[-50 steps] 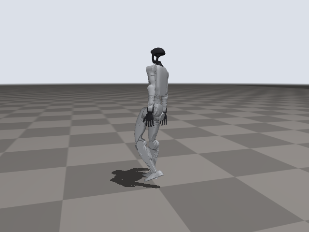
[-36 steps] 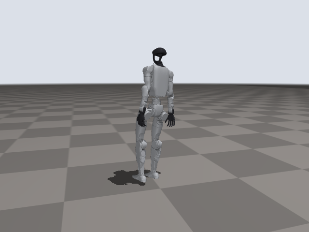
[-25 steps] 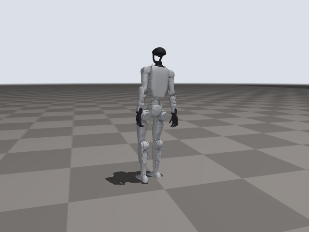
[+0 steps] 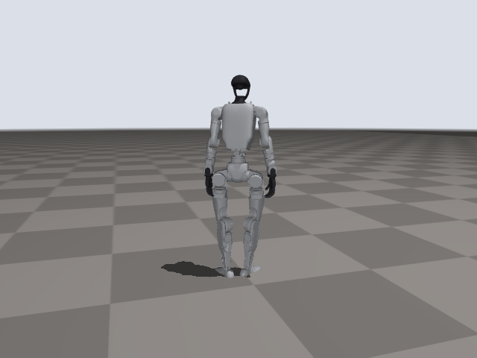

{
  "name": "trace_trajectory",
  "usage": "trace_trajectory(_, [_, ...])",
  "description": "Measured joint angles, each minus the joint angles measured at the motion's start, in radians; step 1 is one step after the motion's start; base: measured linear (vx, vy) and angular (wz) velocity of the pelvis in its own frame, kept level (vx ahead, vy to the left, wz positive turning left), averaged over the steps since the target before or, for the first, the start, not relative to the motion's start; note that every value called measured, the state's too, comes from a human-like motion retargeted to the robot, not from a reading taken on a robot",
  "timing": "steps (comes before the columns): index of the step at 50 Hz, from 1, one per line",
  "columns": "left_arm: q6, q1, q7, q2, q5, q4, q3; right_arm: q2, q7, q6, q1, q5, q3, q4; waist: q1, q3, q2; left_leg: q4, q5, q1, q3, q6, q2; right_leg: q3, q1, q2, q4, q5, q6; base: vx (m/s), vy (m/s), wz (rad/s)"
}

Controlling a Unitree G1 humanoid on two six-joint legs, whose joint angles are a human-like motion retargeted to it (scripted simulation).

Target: In place motions

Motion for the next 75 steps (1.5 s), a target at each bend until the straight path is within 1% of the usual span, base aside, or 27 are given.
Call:
trace_trajectory(2, [0.0,0.005,0.0,-0.003,0.0,0.006,0.009,-0.01,-0.026,0.009,-0.001,0.004,-0.018,0.031,0.023,-0.013,0.007,0.004,-0.018,0.01,0.119,-0.01,0.024,0.004,0.003,-0.032,0.047,-0.011,0.009,-0.13,0.04,-2.51])
trace_trajectory(5, [0.002,0.019,0.005,-0.011,0.005,0.017,0.02,-0.021,-0.052,0.02,0.006,0.021,-0.049,0.07,-0.062,-0.026,0.039,0.017,-0.03,0.002,0.12,-0.009,0.051,-0.107,0.022,-0.07,0.063,-0.007,-0.002,-0.15,-0.05,-0.94])
trace_trajectory(10, [-0.018,0.033,0.039,-0.012,-0.01,0.045,0.043,-0.044,-0.089,0.029,0.019,0.109,-0.116,0.135,-0.064,-0.056,0.042,0.054,-0.075,0.02,0.247,-0.03,0.063,-0.174,0.081,-0.112,0.013,-0.024,0.011,-0.11,-0.06,-1.91])
trace_trajectory(12, [-0.03,0.044,0.068,-0.013,-0.031,0.048,0.063,-0.047,-0.1,0.031,0.026,0.138,-0.135,0.158,-0.052,-0.069,0.036,0.067,-0.088,0.034,0.3,-0.042,0.063,-0.142,0.091,-0.108,-0.009,-0.008,0.012,-0.07,-0.13,-1.78])
trace_trajectory(15, [-0.038,0.066,0.09,-0.013,-0.068,0.054,0.112,-0.046,-0.112,0.037,0.038,0.158,-0.154,0.187,-0.052,-0.086,0.012,0.098,-0.105,0.061,0.361,-0.064,0.058,-0.101,0.101,-0.093,-0.058,-0.002,0.051,-0.07,-0.25,-1.54])
trace_trajectory(20, [-0.021,0.091,0.096,-0.009,-0.132,0.064,0.182,-0.036,-0.098,0.053,0.069,0.131,-0.169,0.206,-0.064,-0.084,-0.019,0.183,-0.097,0.13,0.401,-0.094,0.096,0.049,0.106,-0.062,-0.092,0.012,0.036,-0.04,-0.3,-0.94])
trace_trajectory(23, [-0.033,0.114,0.103,-0.015,-0.169,0.052,0.229,-0.032,-0.095,0.062,0.084,0.093,-0.157,0.203,-0.055,-0.096,-0.058,0.292,-0.06,0.158,0.4,-0.085,0.135,0.085,0.113,-0.081,-0.091,0.015,0.034,0.02,-0.28,-1.13])
trace_trajectory(25, [-0.047,0.131,0.1,-0.019,-0.182,0.038,0.255,-0.029,-0.095,0.066,0.088,0.071,-0.147,0.201,-0.054,-0.103,-0.087,0.408,-0.06,0.144,0.338,-0.027,0.166,0.119,0.126,-0.094,-0.098,0.021,0.03,0.03,-0.39,-1.18])
trace_trajectory(28, [-0.068,0.135,0.13,-0.032,-0.198,0.018,0.267,-0.032,-0.087,0.067,0.092,0.061,-0.157,0.192,-0.027,-0.1,-0.099,0.585,-0.109,0.053,0.11,0.101,0.183,0.168,0.137,-0.093,-0.108,0.034,0.021,0.05,-0.21,-1.08])
trace_trajectory(29, [-0.073,0.131,0.14,-0.04,-0.204,0.016,0.265,-0.034,-0.084,0.065,0.094,0.064,-0.163,0.188,-0.012,-0.098,-0.098,0.613,-0.118,0.023,0.017,0.117,0.161,0.185,0.137,-0.088,-0.111,0.038,0.016,0.02,-0.19,-1.01])
trace_trajectory(30, [-0.078,0.125,0.149,-0.048,-0.21,0.014,0.262,-0.037,-0.082,0.064,0.097,0.069,-0.169,0.183,0.007,-0.095,-0.096,0.628,-0.122,-0.004,-0.077,0.119,0.129,0.205,0.135,-0.083,-0.113,0.043,0.011,0.02,-0.15,-1.22])
trace_trajectory(33, [-0.092,0.11,0.141,-0.075,-0.228,0.002,0.233,-0.049,-0.083,0.059,0.096,0.087,-0.186,0.169,0.077,-0.078,-0.091,0.597,-0.112,-0.069,-0.376,0.102,-0.062,0.259,0.134,-0.076,-0.115,0.056,0.002,0.01,-0.11,-1.21])
trace_trajectory(35, [-0.102,0.096,0.127,-0.089,-0.226,-0.012,0.204,-0.058,-0.084,0.057,0.087,0.092,-0.196,0.157,0.109,-0.063,-0.079,0.539,-0.097,-0.078,-0.461,0.088,-0.131,0.288,0.13,-0.068,-0.112,0.062,0.0,0.0,-0.06,-0.88])
trace_trajectory(38, [-0.111,0.086,0.112,-0.098,-0.187,-0.036,0.159,-0.071,-0.076,0.051,0.069,0.087,-0.194,0.137,0.128,-0.057,-0.04,0.403,-0.09,-0.08,-0.474,0.069,-0.144,0.318,0.121,-0.035,-0.11,0.067,-0.002,0.02,0.0,-0.67])
trace_trajectory(41, [-0.117,0.095,0.108,-0.099,-0.13,-0.054,0.124,-0.073,-0.068,0.042,0.054,0.078,-0.181,0.116,0.138,-0.062,0.018,0.231,-0.039,-0.093,-0.551,0.006,-0.155,0.355,0.117,0.029,-0.112,0.07,-0.009,0.11,0.02,-0.69])
trace_trajectory(42, [-0.118,0.099,0.108,-0.098,-0.114,-0.057,0.114,-0.071,-0.065,0.041,0.05,0.079,-0.178,0.108,0.139,-0.063,0.032,0.177,-0.002,-0.097,-0.594,0.002,-0.165,0.366,0.118,0.045,-0.112,0.069,-0.01,0.12,0.04,-0.56])
trace_trajectory(43, [-0.119,0.102,0.108,-0.097,-0.099,-0.058,0.105,-0.068,-0.062,0.039,0.047,0.081,-0.176,0.1,0.134,-0.065,0.037,0.133,0.05,-0.101,-0.643,0.045,-0.187,0.375,0.12,0.048,-0.112,0.069,-0.009,0.12,0.05,-0.23])
trace_trajectory(44, [-0.119,0.105,0.105,-0.096,-0.087,-0.056,0.101,-0.064,-0.056,0.038,0.043,0.085,-0.174,0.094,0.118,-0.071,0.045,0.122,0.054,-0.098,-0.675,0.034,-0.185,0.37,0.117,0.053,-0.11,0.067,-0.009,0.13,0.07,0.16])
trace_trajectory(45, [-0.118,0.107,0.1,-0.093,-0.075,-0.052,0.098,-0.059,-0.049,0.037,0.039,0.09,-0.172,0.088,0.096,-0.08,0.056,0.126,0.033,-0.09,-0.698,-0.005,-0.172,0.36,0.111,0.059,-0.107,0.066,-0.008,0.12,0.04,-0.14])
trace_trajectory(47, [-0.111,0.112,0.091,-0.094,-0.061,-0.041,0.117,-0.041,-0.043,0.036,0.034,0.106,-0.153,0.077,0.101,-0.082,0.061,0.112,0.039,-0.079,-0.625,-0.012,-0.156,0.39,0.107,0.073,-0.102,0.071,-0.011,0.1,0.0,-0.59])
trace_trajectory(52, [-0.077,0.128,0.078,-0.09,-0.071,-0.005,0.174,-0.001,-0.023,0.03,0.031,0.124,-0.113,0.071,0.091,-0.092,0.056,0.077,0.036,-0.049,-0.579,0.007,-0.151,0.416,0.104,0.073,-0.093,0.077,-0.006,0.14,0.04,-0.53])
trace_trajectory(55, [-0.058,0.138,0.078,-0.086,-0.088,0.03,0.206,0.011,-0.004,0.025,0.048,0.086,-0.087,0.061,0.08,-0.117,0.06,0.063,0.031,-0.041,-0.566,0.008,-0.146,0.42,0.093,0.077,-0.09,0.08,-0.002,0.14,0.04,-0.36])
trace_trajectory(62, [-0.01,0.129,0.026,-0.08,-0.13,0.05,0.271,0.004,-0.037,0.015,0.069,0.003,-0.037,0.08,0.065,-0.12,0.057,0.075,0.022,-0.054,-0.542,0.002,-0.132,0.432,0.072,0.073,-0.054,0.071,0.002,0.04,0.02,-0.17])
trace_trajectory(67, [0.001,0.113,0.015,-0.072,-0.117,0.018,0.267,-0.014,-0.064,0.033,0.069,0.027,-0.063,0.143,0.062,-0.121,0.063,0.081,0.029,-0.086,-0.56,-0.01,-0.118,0.451,0.033,0.081,0.014,0.059,-0.008,-0.01,-0.01,0.14])
trace_trajectory(70, [0.0,0.106,0.012,-0.069,-0.109,0.0,0.257,-0.02,-0.081,0.041,0.076,0.058,-0.083,0.169,0.043,-0.121,0.071,0.082,0.04,-0.106,-0.599,-0.019,-0.111,0.511,0.008,0.1,0.045,0.068,-0.025,-0.04,-0.06,0.64])
trace_trajectory(72, [-0.002,0.097,0.007,-0.069,-0.109,-0.014,0.249,-0.026,-0.09,0.045,0.082,0.084,-0.098,0.184,0.033,-0.109,0.074,0.081,0.052,-0.114,-0.636,-0.025,-0.113,0.622,-0.005,0.126,0.06,0.082,-0.034,-0.08,-0.05,0.88])
trace_trajectory(75, [-0.006,0.084,0.0,-0.072,-0.114,-0.029,0.237,-0.033,-0.097,0.049,0.087,0.105,-0.112,0.196,0.024,-0.089,0.076,0.078,0.066,-0.12,-0.69,-0.034,-0.125,0.743,-0.003,0.142,0.056,0.082,-0.006,-0.06,-0.08,0.92])
